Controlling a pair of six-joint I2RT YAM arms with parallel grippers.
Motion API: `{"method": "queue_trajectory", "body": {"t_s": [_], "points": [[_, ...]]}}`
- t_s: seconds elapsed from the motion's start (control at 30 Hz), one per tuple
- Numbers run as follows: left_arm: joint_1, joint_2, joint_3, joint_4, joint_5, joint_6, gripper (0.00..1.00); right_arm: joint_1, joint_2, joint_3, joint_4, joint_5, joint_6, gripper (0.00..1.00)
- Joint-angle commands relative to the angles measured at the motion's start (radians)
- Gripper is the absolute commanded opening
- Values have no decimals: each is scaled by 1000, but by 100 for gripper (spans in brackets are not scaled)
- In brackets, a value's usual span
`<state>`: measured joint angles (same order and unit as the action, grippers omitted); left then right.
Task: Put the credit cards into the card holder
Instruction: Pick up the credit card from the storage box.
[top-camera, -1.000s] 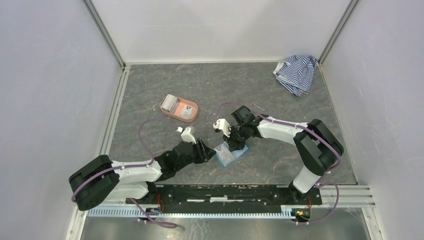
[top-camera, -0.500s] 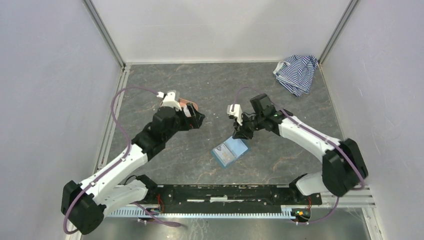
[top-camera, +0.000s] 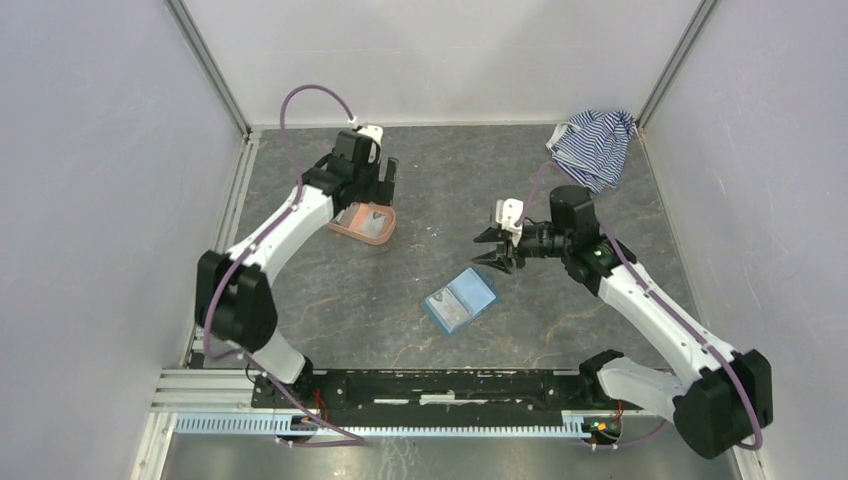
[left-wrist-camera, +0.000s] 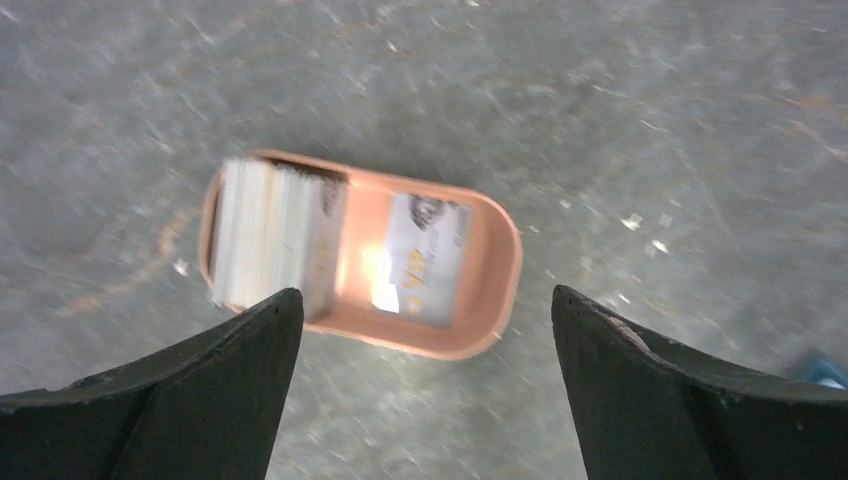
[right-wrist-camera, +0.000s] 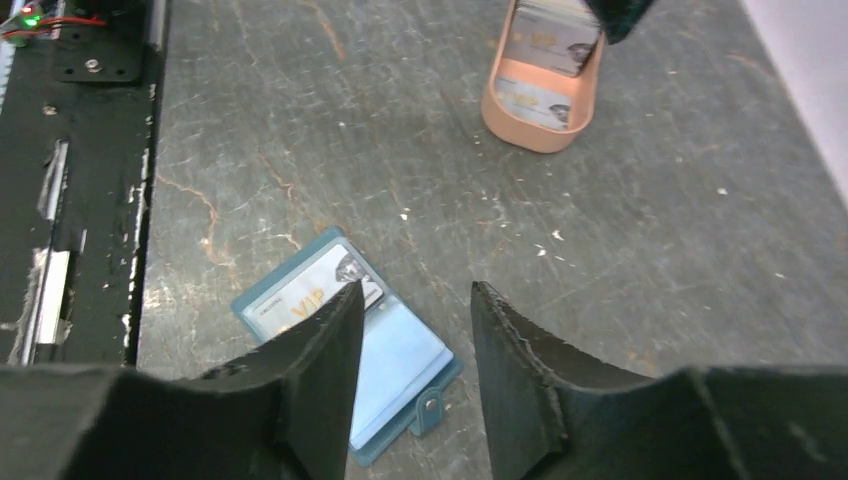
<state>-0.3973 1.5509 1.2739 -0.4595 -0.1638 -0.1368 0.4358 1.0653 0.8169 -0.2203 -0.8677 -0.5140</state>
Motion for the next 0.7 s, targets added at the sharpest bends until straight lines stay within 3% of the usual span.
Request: {"method": "queue_trajectory", "body": {"t_s": [0.0,0.23,0.43,0.67], "points": [[43,151,174,-159,-105,244,100,0,111,35,4,-107,-5,54],[157,250,195,-134,-17,273,100,-2,147,-46,26,-110,-72,59],[186,320,203,-127,-46,345,93,-2,242,10,-84,-90,-136,58],[194,358,204,-105,-48,392,94,-2,289,20,-95,-100,-134,58]]}}
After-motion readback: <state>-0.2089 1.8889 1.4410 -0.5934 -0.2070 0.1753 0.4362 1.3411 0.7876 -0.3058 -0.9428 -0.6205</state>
